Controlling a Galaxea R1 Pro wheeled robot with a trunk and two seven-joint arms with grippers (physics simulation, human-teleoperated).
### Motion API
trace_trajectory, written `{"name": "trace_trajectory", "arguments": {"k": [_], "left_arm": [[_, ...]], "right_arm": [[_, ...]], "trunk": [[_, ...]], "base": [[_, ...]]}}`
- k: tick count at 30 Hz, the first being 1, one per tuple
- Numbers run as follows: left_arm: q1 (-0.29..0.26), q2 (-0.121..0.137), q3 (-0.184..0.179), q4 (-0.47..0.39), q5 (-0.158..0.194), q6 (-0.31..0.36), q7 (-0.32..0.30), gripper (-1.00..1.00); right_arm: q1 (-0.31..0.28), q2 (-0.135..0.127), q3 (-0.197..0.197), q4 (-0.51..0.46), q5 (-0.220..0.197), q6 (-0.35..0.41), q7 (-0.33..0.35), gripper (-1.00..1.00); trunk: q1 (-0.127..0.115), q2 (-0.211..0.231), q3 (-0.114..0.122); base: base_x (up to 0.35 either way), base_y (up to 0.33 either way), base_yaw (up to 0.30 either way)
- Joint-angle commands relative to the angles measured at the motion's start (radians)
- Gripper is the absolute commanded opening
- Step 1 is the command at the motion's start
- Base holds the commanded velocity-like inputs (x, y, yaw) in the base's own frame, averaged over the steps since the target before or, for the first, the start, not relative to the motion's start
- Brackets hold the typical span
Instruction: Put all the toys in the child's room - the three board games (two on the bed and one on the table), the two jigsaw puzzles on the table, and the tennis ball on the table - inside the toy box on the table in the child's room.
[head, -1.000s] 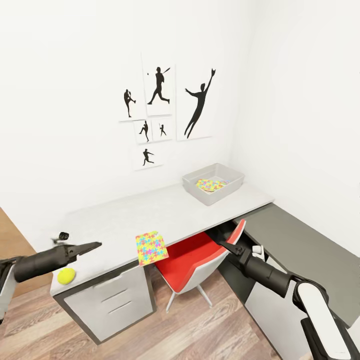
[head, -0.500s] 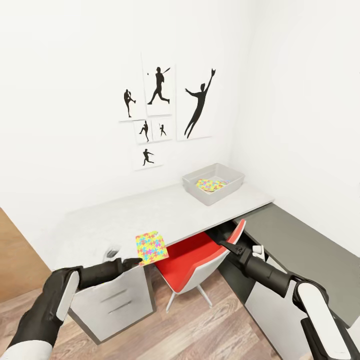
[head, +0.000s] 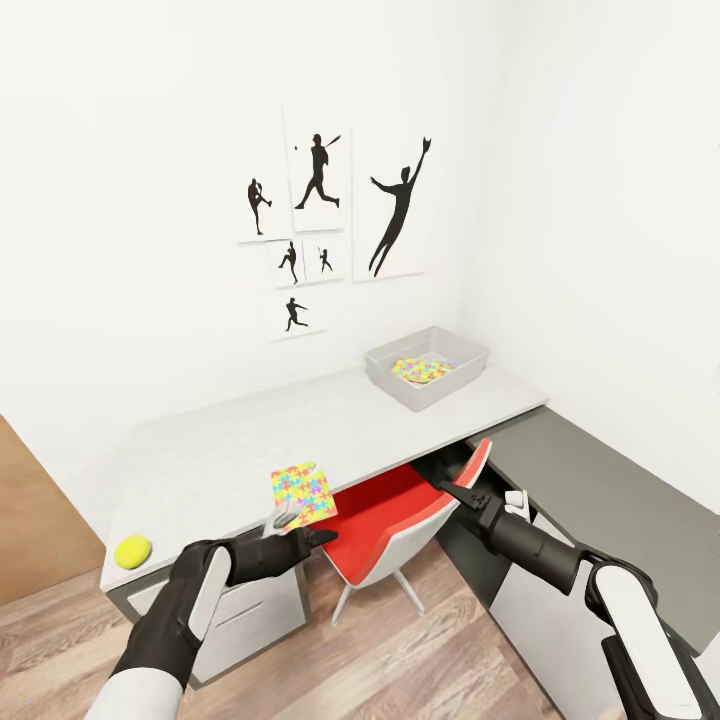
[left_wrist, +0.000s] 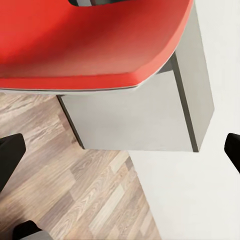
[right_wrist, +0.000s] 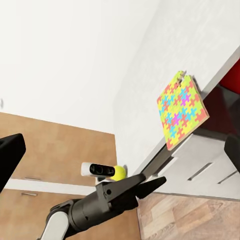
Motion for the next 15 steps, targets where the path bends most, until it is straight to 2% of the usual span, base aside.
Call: {"name": "trace_trajectory", "arguments": {"k": [1, 9, 15], "left_arm": [[-0.001, -0.002, 0.004, 0.0, -0.002, 0.005, -0.004, 1.0], [-0.001, 0.005, 0.017, 0.004, 0.006, 0.012, -0.003, 1.0], [-0.003, 0.012, 0.079, 0.004, 0.037, 0.032, -0.004, 1.0]], "right_arm": [[-0.001, 0.0, -0.001, 0.0, 0.01, 0.005, 0.01, 1.0], [-0.001, 0.0, -0.001, 0.0, 0.011, 0.005, 0.009, 1.0], [-0.001, 0.0, -0.001, 0.0, 0.011, 0.005, 0.009, 1.0]], "trunk": [[0.001, -0.002, -0.002], [0.001, -0.002, -0.002], [0.004, -0.009, -0.005]], "base": [[0.0, 0.0, 0.0], [0.0, 0.0, 0.0], [0.0, 0.0, 0.0]]}}
